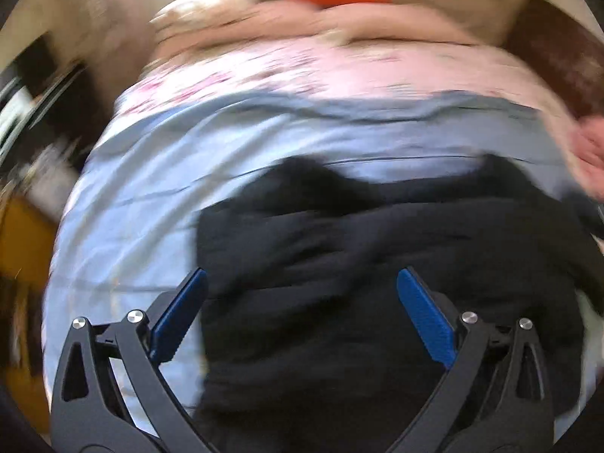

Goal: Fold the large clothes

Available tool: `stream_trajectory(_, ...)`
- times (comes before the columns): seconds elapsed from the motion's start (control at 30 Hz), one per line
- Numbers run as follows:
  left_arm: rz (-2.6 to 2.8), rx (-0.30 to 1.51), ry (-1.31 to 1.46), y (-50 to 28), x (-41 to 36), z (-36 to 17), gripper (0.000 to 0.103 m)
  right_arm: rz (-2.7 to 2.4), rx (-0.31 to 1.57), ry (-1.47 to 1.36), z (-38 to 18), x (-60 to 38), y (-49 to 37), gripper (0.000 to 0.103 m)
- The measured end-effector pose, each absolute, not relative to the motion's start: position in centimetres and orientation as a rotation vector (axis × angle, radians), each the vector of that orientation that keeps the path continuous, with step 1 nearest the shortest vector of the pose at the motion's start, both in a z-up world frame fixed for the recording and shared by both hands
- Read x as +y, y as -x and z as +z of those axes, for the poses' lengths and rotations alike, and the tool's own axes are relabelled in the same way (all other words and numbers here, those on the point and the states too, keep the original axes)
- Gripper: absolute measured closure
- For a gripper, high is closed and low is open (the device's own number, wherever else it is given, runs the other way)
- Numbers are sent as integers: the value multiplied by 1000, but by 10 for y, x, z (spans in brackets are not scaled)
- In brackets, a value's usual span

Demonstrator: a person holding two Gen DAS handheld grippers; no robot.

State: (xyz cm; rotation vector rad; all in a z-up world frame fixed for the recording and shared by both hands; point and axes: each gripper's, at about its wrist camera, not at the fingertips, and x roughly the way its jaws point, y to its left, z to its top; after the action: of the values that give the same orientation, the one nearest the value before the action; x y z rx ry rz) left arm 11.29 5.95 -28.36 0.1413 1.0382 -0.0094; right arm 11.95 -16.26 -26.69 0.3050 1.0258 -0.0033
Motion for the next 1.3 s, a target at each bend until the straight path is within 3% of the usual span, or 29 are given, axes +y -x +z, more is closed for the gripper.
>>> stream_trajectory(0.1,80,1063,-154,-119,95,-314,2,37,1041,-255,-282,-124,-124,1)
stream_trajectory(0.3,-99,1052,183,-124,137,-355,2,183,968,-149,-316,-71,-138,1)
stream_trajectory(0.43,-80,1074,201,-131,134,-402,2,69,1046,-122,-378,-89,-153,5)
stream_trajectory(0.6,-60,1050,162,-129,129,-425,2,30,958,169,-394,-57,-131,3)
stream_trajectory(0.87,-71,1064,162,-138,129,-431,2,-98,939,195,-380,-101,-130,3)
stream_trajectory(0.97,-59,1061,149,-136,125,-430,2,-214,971,93,-377,-158,-132,1)
stream_trajectory(1.07,-46,1064,132,-137,119,-430,2,-171,1053,-197,-390,-214,-127,1)
stream_trajectory(1.17,-24,1077,111,-138,113,-428,2,-140,1089,-295,-383,-227,-121,1)
stream_trajectory(1.3,21,1132,264,-138,110,-392,2,-218,886,-338,-313,-267,-71,1)
